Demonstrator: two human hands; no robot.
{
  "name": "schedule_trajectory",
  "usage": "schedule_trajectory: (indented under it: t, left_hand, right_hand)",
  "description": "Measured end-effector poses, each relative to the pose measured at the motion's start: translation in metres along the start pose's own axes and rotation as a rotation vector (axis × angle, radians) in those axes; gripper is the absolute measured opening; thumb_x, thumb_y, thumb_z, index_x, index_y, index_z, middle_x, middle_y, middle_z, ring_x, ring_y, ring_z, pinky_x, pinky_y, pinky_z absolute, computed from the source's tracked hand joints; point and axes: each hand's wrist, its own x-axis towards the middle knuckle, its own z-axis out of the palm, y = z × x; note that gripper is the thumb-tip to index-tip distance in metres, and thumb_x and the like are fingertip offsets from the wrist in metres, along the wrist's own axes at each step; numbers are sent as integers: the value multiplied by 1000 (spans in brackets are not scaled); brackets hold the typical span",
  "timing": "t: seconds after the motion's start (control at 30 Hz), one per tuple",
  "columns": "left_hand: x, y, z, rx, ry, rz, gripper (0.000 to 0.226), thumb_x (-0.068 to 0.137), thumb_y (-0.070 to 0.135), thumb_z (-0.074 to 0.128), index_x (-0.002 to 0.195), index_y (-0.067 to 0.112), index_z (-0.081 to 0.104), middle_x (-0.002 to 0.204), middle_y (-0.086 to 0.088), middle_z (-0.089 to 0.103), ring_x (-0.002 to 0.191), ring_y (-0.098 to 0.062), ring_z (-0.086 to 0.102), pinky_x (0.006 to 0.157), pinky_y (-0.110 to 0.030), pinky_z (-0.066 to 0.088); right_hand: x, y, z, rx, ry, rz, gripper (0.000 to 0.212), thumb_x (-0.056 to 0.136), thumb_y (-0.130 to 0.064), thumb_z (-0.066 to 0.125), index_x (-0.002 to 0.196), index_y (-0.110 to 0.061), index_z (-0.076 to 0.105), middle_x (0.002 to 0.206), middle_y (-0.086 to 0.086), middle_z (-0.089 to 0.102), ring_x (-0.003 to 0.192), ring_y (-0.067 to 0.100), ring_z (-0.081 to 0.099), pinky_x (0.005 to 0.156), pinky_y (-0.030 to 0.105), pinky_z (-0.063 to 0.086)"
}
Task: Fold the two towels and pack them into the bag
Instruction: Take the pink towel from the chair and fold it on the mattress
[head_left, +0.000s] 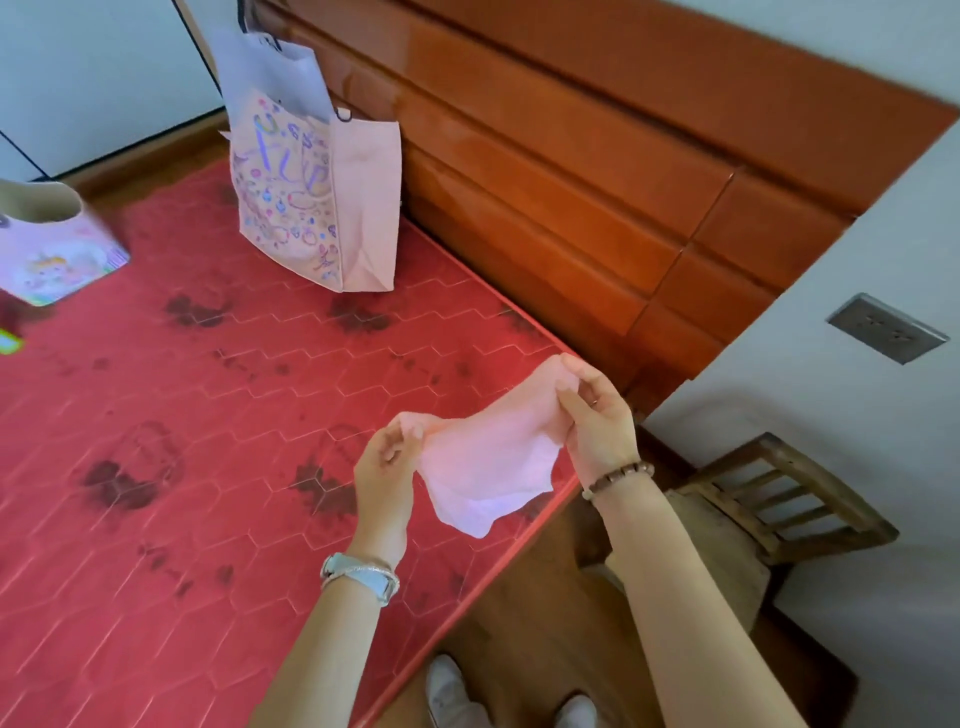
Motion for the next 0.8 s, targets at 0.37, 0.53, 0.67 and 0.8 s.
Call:
schedule_trajectory:
  t: [0.37, 0.53, 0.67, 0.8]
  left_hand:
    - [49, -33, -88, 16, 43, -98, 7, 94, 19, 66, 94, 25, 69, 91, 8, 67, 84, -6, 61, 77, -20, 48]
    - [53, -95, -109, 78, 71, -221, 9, 94, 18, 66, 87, 14, 63, 83, 2, 57, 80, -10, 54, 78, -22, 46]
    - [54, -154, -119, 99, 118, -360, 16, 94, 23, 67, 102, 9, 66, 90, 0, 61, 89, -18, 58, 88, -35, 51]
    - [54, -206, -129, 123, 191, -466, 15, 94, 18, 67, 100, 4, 64, 100, -13, 64, 93, -24, 61, 95, -49, 52]
  right_hand:
    - [0, 47, 105, -80, -140, 97, 33, 78, -24, 61, 101, -44, 73, 118, -7, 70, 118, 18, 61, 103, 49, 48]
    - [0, 114, 117, -192, -150, 209, 24, 85, -19, 66, 98, -39, 73, 114, -3, 71, 113, 22, 63, 100, 50, 51]
    - [4, 176, 111, -346, -130, 320, 27, 91, -1, 60, 105, -22, 70, 111, -4, 68, 109, 17, 61, 96, 32, 51]
    - [8, 225, 97, -443, -107, 421, 31, 89, 9, 55, 113, -6, 67, 107, -1, 64, 95, 12, 58, 67, 6, 48]
